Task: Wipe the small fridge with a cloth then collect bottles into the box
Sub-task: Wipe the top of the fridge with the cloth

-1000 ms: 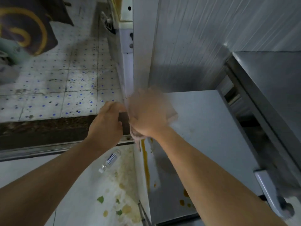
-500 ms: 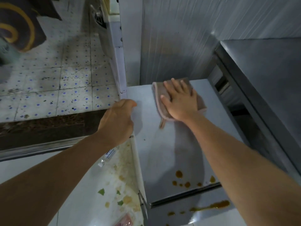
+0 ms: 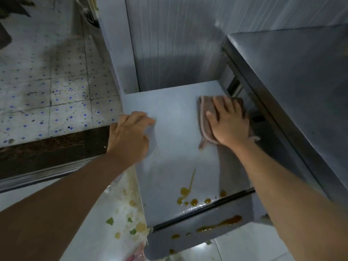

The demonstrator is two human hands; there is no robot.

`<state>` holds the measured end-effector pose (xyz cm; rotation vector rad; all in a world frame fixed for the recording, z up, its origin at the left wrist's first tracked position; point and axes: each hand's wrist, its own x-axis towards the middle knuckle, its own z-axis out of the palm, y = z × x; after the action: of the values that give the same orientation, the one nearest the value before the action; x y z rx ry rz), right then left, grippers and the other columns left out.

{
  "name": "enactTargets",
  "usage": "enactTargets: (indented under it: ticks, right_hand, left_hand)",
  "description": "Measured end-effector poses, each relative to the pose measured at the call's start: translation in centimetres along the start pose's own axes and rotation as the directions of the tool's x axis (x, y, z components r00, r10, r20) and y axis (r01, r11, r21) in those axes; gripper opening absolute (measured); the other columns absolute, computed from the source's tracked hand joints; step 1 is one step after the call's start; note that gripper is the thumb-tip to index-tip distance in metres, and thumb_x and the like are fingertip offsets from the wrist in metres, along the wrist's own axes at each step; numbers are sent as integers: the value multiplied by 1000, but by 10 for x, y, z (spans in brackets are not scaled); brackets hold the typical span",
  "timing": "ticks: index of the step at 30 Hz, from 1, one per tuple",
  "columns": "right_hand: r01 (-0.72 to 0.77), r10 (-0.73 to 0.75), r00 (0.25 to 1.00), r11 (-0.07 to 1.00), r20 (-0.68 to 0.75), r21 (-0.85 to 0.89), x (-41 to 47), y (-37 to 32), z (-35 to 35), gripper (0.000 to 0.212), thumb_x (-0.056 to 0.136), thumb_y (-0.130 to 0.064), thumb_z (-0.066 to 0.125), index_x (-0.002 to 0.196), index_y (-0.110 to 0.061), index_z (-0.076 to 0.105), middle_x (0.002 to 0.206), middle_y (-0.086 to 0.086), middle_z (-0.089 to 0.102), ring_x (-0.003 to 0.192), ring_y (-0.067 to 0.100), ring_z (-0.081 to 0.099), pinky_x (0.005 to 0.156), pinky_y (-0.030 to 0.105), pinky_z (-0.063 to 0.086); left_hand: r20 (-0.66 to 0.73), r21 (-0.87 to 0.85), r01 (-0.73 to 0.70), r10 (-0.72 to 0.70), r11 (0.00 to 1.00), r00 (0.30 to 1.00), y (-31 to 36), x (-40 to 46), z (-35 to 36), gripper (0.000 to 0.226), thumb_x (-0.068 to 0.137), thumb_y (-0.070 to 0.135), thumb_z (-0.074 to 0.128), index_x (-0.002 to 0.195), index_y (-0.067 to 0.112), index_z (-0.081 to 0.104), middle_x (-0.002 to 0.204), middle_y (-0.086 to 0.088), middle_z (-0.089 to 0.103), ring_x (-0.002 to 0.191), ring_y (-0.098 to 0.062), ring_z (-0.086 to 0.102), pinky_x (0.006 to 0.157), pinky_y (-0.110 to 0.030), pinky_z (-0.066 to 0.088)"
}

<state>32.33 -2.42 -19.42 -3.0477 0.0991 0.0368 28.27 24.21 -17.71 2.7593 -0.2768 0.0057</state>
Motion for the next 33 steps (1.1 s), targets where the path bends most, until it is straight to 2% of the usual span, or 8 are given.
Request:
enactTargets:
  ticks: [3,10,13,17,23,27,30,33]
  right_hand:
    - [-104,105,994,994,-18,14,-2,-8,2,61,97,-53,20,151,-27,11,159,7,11,144,33,9,113,60,15]
    - [286,-285,957,958,63,-8,-135,-37,9,63,95,-56,11,151,-28,17,160,0,11,146,29,10,114,55,8]
    - [170,-166,984,982,58,-80,-139,19,-5,63,97,-52,4,152,-24,15,159,1,12,146,28,12,117,52,13]
    - [-45,52,998,989,44,-140,-129,53,-16,58,99,-44,13,149,-19,25,154,8,30,140,32,29,103,51,41]
    - [-44,44,999,999,-20,-24,-175,-13,3,62,97,-47,10,151,-18,22,156,12,23,143,34,20,116,55,12]
    - [164,-165,986,985,8,54,-193,-74,12,57,96,-46,23,148,-22,29,157,5,22,145,31,17,115,55,14]
    - [267,-269,961,963,58,44,-165,-61,6,59,95,-51,21,149,-28,26,158,-2,19,146,26,14,115,54,16]
    - [74,-74,994,997,83,5,-122,-44,2,59,97,-52,19,151,-31,10,160,-2,5,147,26,2,115,56,9]
  left_hand:
    - [28,-21,19,-18,1000,999,-4,3,1,54,76,6,58,124,30,56,138,6,43,121,-25,36,98,-41,28]
    - [66,88,26,-32,996,997,12,-19,2,58,82,11,53,136,32,46,148,6,35,131,-23,30,106,-45,24]
    - [66,112,-1,-6,994,998,14,-37,0,56,80,9,53,131,31,51,144,6,42,126,-26,38,105,-46,29]
    - [54,80,-20,16,997,998,4,-55,-2,48,82,11,58,129,23,55,142,1,47,123,-31,45,101,-47,32]
    - [26,-112,-56,59,992,998,-1,-76,4,52,82,-3,53,132,7,50,143,-9,44,129,-31,42,106,-50,34]
    - [102,-188,-74,95,979,990,-7,-78,0,56,84,-7,57,137,5,43,148,-9,35,138,-25,31,112,-44,32]
    - [113,-145,-86,103,986,988,-7,-78,-3,58,84,-2,57,139,8,41,151,-5,32,140,-20,28,113,-43,30]
    - [106,-140,-35,50,989,993,-6,-82,-3,57,86,3,56,140,12,40,152,-1,28,141,-15,25,115,-39,26]
